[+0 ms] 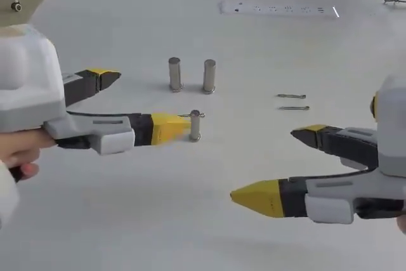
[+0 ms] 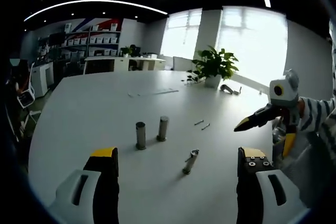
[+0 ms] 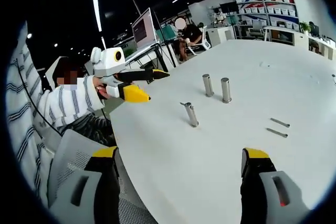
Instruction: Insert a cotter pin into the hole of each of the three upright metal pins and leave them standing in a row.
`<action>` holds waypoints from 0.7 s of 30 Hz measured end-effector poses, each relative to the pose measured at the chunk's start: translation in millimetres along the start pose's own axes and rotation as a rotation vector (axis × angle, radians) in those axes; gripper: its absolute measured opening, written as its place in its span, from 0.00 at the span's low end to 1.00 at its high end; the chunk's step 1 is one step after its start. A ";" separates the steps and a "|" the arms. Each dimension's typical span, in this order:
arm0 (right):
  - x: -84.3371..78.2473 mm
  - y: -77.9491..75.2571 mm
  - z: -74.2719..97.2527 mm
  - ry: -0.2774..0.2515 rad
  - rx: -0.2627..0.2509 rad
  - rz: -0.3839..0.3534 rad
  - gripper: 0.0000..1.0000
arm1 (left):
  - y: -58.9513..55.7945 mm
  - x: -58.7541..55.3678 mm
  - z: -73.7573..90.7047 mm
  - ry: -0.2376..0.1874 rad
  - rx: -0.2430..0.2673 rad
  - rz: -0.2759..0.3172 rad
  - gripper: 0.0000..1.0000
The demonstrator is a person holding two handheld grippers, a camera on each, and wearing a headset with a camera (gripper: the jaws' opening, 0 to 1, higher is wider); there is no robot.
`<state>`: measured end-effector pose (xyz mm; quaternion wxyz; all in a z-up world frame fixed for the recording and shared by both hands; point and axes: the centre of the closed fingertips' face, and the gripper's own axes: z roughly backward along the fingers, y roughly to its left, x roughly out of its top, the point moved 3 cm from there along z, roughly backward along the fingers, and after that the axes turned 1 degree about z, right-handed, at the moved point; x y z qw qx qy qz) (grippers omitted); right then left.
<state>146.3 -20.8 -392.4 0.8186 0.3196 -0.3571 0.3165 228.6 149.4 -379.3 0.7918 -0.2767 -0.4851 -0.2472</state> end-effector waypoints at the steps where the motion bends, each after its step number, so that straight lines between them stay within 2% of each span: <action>1: 1.2 -0.5 1.1 -0.002 -0.003 0.001 0.95 | 2.4 1.0 -2.5 0.000 0.002 -0.002 0.91; 4: 4.3 -2.8 4.9 -0.007 -0.021 0.016 0.95 | 10.9 5.6 -11.7 -0.003 0.005 -0.003 0.85; 6: 5.4 -4.1 7.2 -0.010 -0.024 0.015 0.94 | 17.4 11.4 -17.1 -0.020 0.022 0.016 0.81; 9: 7.4 -3.5 8.7 -0.035 -0.016 -0.024 0.92 | 22.2 16.8 -21.7 -0.023 0.029 0.027 0.79; 12: 7.6 -2.7 9.1 -0.041 -0.017 -0.025 0.92 | 35.2 20.2 -27.9 0.001 0.065 -0.020 0.74; 14: 7.4 -3.2 9.4 -0.037 -0.022 -0.018 0.92 | 40.0 17.7 -33.5 0.030 0.053 0.001 0.67; 16: 7.4 -3.8 9.9 -0.035 -0.025 -0.016 0.91 | 41.9 16.7 -39.2 0.039 0.027 0.017 0.60; 18: 7.9 -4.1 10.7 -0.038 -0.025 -0.020 0.91 | 46.5 15.3 -44.0 0.050 0.039 0.006 0.55; 21: 9.0 -5.1 11.9 -0.047 -0.031 -0.027 0.90 | 52.8 13.3 -53.7 0.068 0.045 0.015 0.52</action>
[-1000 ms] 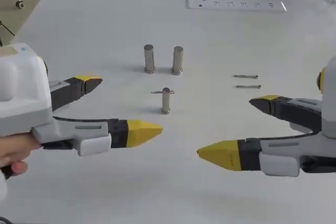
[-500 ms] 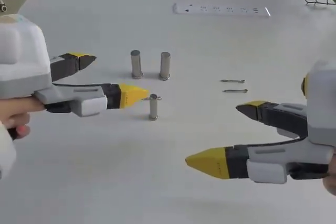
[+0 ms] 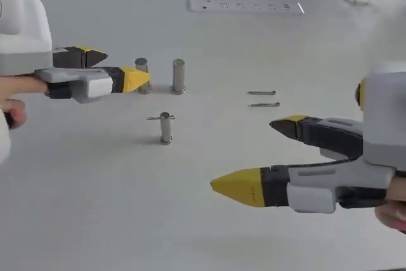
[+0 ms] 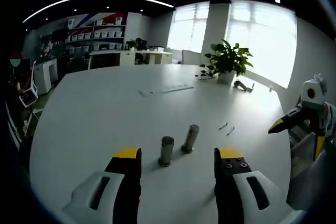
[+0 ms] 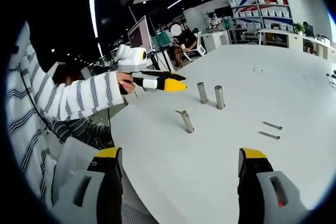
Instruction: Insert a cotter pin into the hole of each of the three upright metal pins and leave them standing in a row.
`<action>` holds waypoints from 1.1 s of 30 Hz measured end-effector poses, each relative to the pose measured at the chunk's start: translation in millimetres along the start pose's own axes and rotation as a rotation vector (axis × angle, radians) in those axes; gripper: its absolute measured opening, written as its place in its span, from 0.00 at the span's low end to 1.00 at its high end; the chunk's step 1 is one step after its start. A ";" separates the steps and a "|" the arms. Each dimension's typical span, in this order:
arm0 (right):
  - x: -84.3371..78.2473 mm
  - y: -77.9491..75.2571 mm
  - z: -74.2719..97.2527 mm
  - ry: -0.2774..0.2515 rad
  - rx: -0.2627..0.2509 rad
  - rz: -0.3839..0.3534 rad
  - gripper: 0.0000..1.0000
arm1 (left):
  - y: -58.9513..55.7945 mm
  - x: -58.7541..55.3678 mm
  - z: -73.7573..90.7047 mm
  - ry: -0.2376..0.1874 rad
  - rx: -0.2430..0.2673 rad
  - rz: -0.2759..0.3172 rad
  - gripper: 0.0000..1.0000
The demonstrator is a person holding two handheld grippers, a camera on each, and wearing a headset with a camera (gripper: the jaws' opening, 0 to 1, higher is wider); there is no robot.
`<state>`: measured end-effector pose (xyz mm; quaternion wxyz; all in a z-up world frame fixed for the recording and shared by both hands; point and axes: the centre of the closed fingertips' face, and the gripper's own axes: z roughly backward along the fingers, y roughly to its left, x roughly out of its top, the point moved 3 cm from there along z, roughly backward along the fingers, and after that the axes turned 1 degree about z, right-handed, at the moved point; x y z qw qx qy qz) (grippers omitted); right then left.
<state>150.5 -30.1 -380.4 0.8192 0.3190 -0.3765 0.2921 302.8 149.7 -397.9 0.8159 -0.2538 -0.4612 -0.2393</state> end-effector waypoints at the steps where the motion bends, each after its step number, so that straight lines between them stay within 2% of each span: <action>1: 0.2 0.0 0.0 -0.001 0.001 -0.003 0.90 | 0.1 -0.2 -2.7 0.003 -0.002 -0.009 0.52; 3: 0.2 -0.4 -0.1 -0.002 -0.001 -0.004 0.90 | 1.5 -1.9 -9.6 0.019 -0.001 -0.036 0.50; 9: -3.6 -3.0 0.5 0.007 -0.006 -0.003 0.90 | 8.4 -7.6 -30.2 0.052 0.008 -0.056 0.42; 15: -3.9 -6.1 0.7 0.004 -0.013 -0.015 0.89 | 12.7 -12.8 -43.3 0.076 0.019 -0.028 0.30; 19: -5.1 -7.5 1.5 0.013 -0.019 -0.004 0.88 | 17.3 -15.7 -47.6 0.092 0.033 -0.045 0.28; 25: -5.1 -9.5 1.4 0.011 -0.016 -0.013 0.87 | 20.5 -14.9 -49.6 0.090 0.054 -0.057 0.14; 27: -5.8 -9.8 0.8 0.017 -0.016 -0.015 0.87 | 21.0 -14.3 -50.1 0.091 0.056 -0.071 0.14; 29: -6.4 -9.9 1.2 0.020 -0.015 -0.010 0.86 | 16.1 -14.3 -49.0 0.092 0.048 -0.070 0.12; 30: -6.4 -9.8 1.3 0.020 -0.015 -0.010 0.86 | 13.0 -15.9 -49.3 0.096 0.033 -0.036 0.11; 33: -6.1 -9.6 1.4 0.019 -0.014 -0.008 0.86 | 13.4 -14.6 -49.3 0.088 0.039 -0.053 0.11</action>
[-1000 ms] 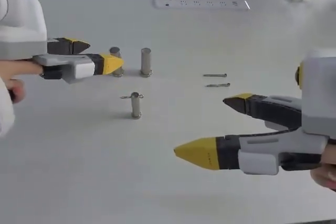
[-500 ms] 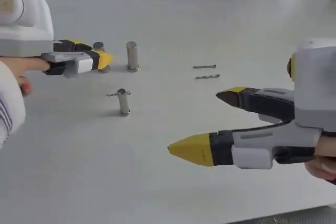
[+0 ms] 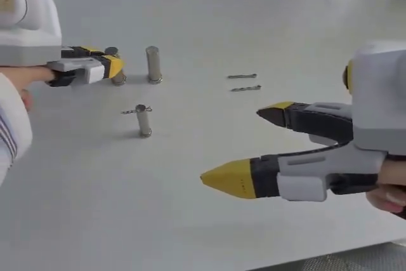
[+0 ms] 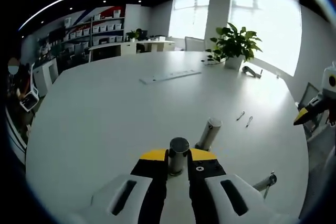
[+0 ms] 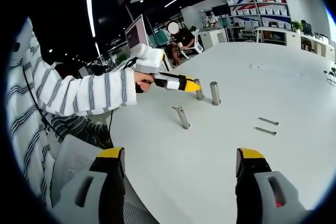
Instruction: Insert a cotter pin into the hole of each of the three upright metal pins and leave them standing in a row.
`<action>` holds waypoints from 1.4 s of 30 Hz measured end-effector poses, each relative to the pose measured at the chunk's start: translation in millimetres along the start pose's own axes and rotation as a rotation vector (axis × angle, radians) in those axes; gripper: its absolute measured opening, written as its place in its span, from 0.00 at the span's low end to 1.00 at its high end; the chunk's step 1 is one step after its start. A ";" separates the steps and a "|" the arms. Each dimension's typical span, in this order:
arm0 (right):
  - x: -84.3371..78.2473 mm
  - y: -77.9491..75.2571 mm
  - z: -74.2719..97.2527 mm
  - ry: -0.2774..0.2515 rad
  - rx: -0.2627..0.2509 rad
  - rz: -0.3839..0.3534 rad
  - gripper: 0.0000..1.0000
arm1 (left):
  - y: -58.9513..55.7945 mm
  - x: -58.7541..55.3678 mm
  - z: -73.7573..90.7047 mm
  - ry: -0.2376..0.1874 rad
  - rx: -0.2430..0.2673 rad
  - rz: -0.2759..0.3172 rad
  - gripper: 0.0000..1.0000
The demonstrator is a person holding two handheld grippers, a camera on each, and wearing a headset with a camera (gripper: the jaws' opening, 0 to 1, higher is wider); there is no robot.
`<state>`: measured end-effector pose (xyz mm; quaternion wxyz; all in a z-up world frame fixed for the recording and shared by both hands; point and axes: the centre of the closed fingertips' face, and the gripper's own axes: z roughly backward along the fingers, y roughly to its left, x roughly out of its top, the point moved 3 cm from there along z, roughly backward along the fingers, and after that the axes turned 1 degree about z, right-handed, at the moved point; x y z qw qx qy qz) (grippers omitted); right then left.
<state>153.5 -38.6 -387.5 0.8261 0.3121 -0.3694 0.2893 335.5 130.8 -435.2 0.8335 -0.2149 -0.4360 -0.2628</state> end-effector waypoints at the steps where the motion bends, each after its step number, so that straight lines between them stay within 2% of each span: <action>1: -0.1 0.0 0.1 0.001 0.001 0.002 0.86 | 0.0 -0.3 0.2 -0.001 -0.002 -0.007 0.11; 4: 0.0 -0.1 0.6 0.001 0.000 0.004 0.85 | -0.2 0.2 -0.6 -0.005 0.000 -0.022 0.10; 7: 0.6 0.2 1.1 -0.005 0.002 0.001 0.85 | -1.5 1.1 -0.8 -0.005 0.002 -0.074 0.10; 10: 0.5 1.4 0.9 -0.005 0.007 0.002 0.84 | -1.7 1.9 -0.7 -0.001 0.021 -0.083 0.09; 11: 0.2 2.0 0.7 -0.004 0.008 0.004 0.84 | -1.6 2.1 -0.7 0.001 0.031 -0.103 0.09; 17: 0.3 2.7 1.0 -0.005 0.010 0.007 0.84 | -0.8 2.6 1.8 0.006 0.056 -0.113 0.09; 19: 0.8 2.6 1.3 -0.007 0.008 0.006 0.84 | -0.7 1.6 4.7 0.018 0.052 -0.098 0.09; 23: 0.8 0.1 2.1 -0.009 -0.002 0.007 0.85 | -5.3 2.9 14.0 0.022 0.047 -0.129 0.08; 29: 3.4 3.2 4.6 -0.026 0.007 0.011 0.85 | -16.7 22.4 34.9 -0.016 0.043 -0.116 0.08; 32: 5.3 4.3 5.8 -0.033 0.010 0.018 0.85 | -26.2 37.0 43.9 -0.045 0.036 -0.153 0.08; 34: 6.3 3.7 6.8 -0.035 0.005 0.016 0.85 | -31.8 44.7 48.7 -0.056 0.026 -0.141 0.08; 37: 7.3 3.9 9.2 -0.037 0.010 0.008 0.85 | -45.6 58.5 56.1 -0.081 0.010 -0.133 0.08; 42: 6.9 5.8 14.1 -0.043 0.017 0.009 0.87 | -65.6 71.4 60.0 -0.089 -0.011 -0.162 0.09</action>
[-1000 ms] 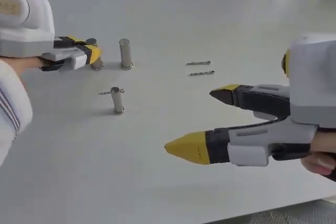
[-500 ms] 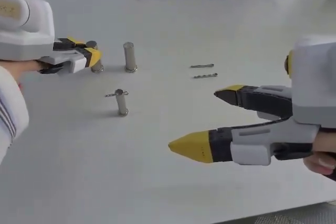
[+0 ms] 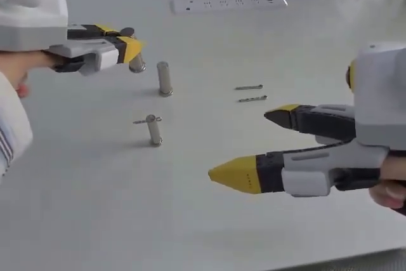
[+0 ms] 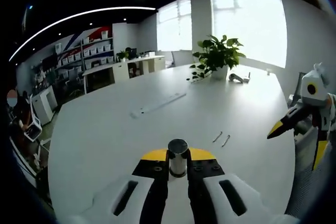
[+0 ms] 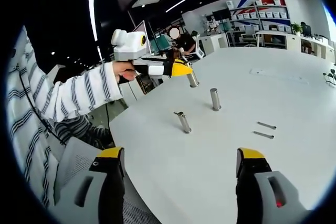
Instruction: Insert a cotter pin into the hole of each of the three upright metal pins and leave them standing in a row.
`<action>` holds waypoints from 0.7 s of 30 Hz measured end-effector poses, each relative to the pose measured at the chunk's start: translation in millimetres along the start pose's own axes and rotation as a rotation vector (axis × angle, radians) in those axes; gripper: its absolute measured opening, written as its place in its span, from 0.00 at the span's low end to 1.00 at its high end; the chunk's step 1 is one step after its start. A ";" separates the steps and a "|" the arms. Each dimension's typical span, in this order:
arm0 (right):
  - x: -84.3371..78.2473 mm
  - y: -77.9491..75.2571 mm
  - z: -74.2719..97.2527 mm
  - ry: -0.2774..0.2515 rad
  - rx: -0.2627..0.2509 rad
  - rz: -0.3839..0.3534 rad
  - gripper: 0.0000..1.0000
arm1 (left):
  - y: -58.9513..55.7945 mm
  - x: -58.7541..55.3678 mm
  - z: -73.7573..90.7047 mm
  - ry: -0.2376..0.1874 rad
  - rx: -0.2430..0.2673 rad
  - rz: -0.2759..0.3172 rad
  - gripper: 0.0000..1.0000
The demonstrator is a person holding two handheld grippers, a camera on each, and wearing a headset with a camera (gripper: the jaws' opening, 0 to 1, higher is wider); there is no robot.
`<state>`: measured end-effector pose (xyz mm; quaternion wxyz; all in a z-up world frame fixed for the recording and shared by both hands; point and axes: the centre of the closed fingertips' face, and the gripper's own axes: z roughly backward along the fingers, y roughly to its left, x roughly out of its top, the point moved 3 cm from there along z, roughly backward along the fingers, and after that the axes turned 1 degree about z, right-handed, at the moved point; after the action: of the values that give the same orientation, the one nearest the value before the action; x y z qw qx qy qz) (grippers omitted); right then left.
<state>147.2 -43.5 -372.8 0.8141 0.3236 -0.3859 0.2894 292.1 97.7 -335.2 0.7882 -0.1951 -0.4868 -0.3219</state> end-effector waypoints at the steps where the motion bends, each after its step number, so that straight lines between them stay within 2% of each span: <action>1: 0.1 -0.6 1.3 -0.002 -0.002 0.003 0.87 | -5.6 4.0 -0.7 -0.006 -0.014 -0.003 0.09; 4: 0.1 -3.6 4.2 -0.003 -0.022 0.009 0.92 | -16.6 9.2 -4.3 -0.010 -0.040 -0.001 0.09; 7: -0.1 -7.8 8.3 -0.015 -0.040 0.008 0.94 | -30.9 13.0 -8.8 -0.007 -0.067 -0.033 0.09; 11: 0.4 -7.8 13.5 -0.030 -0.048 0.001 0.95 | -46.8 13.9 -13.8 -0.003 -0.103 -0.035 0.09; 16: -1.8 -12.2 17.8 -0.025 -0.081 0.050 0.96 | -68.8 5.5 -26.0 0.018 -0.158 -0.041 0.09; 21: -1.7 -13.3 21.2 -0.047 -0.085 0.033 0.97 | -87.3 -5.5 -33.1 0.032 -0.189 -0.027 0.09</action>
<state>146.5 -68.0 -367.8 0.8130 0.2889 -0.4220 0.2783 250.7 16.3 -355.6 0.7695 -0.2566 -0.4444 -0.3801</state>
